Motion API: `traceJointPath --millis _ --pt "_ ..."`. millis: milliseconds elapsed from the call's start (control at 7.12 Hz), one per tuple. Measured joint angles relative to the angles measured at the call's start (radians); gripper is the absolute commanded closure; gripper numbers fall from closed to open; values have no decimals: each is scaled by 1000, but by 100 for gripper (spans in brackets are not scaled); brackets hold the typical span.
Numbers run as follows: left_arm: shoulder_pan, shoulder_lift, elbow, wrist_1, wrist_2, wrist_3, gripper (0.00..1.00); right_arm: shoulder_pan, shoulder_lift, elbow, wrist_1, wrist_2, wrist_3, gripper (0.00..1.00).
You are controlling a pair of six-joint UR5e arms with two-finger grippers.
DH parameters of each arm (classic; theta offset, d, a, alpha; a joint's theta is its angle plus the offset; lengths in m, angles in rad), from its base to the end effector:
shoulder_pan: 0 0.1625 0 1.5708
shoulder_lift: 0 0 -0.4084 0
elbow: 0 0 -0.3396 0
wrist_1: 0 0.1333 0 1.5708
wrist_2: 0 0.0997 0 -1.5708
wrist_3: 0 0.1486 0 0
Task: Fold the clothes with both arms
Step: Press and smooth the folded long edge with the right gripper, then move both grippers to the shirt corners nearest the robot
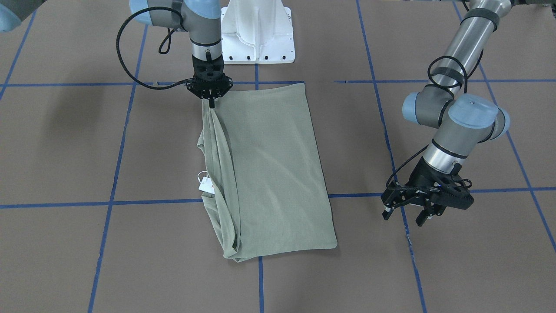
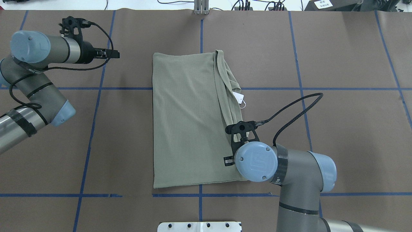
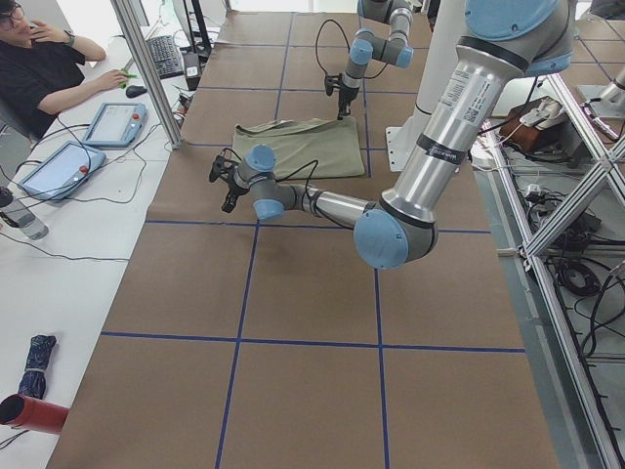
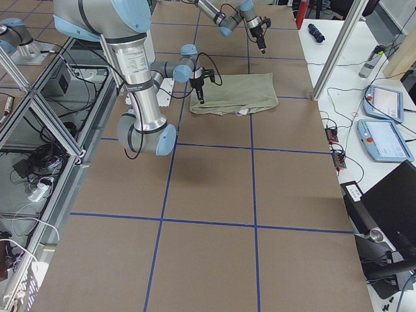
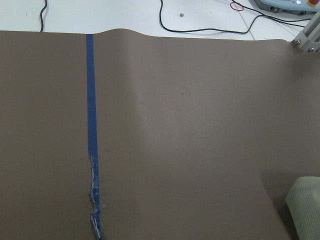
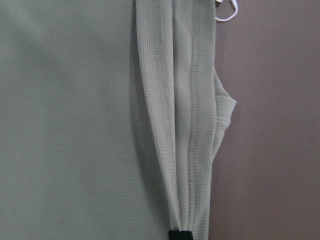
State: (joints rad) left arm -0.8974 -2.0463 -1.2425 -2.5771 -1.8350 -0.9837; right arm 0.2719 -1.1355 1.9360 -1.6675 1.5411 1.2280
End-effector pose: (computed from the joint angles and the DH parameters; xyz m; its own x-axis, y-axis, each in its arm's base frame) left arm 0.3592 -0.6018 0.4428 0.5460 0.1731 -0.8197 0.3643 0.8321 0.4183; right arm -0.5225 -0.2886 0.3378 0.7881 -0.1291 0.6019 -0.0234 0.9708 0.2388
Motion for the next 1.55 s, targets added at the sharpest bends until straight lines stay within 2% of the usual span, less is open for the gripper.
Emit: traceJointPath --millis 141,281,422,703,843,1124,1265,1546 --pt "0 0 0 0 0 0 0 0 -32 13 1 -3 35 100" --pt "0 0 0 0 0 0 0 -1 -47 18 1 -6 63 37" --pt "0 0 0 0 0 0 0 -2 -53 19 1 -7 92 0" --pt "0 0 -1 0 -1 1 0 -4 -45 20 10 -7 123 0" --pt "0 0 -5 1 -4 0 0 1 -44 19 61 -7 127 0" --pt "2 16 -60 9 -50 -67 0 17 -87 17 291 -8 188 0" --pt "19 67 -148 13 -68 -126 0 19 -119 19 404 -13 261 0" --pt "121 248 -418 19 -69 -274 0 21 -229 36 652 -52 382 0"
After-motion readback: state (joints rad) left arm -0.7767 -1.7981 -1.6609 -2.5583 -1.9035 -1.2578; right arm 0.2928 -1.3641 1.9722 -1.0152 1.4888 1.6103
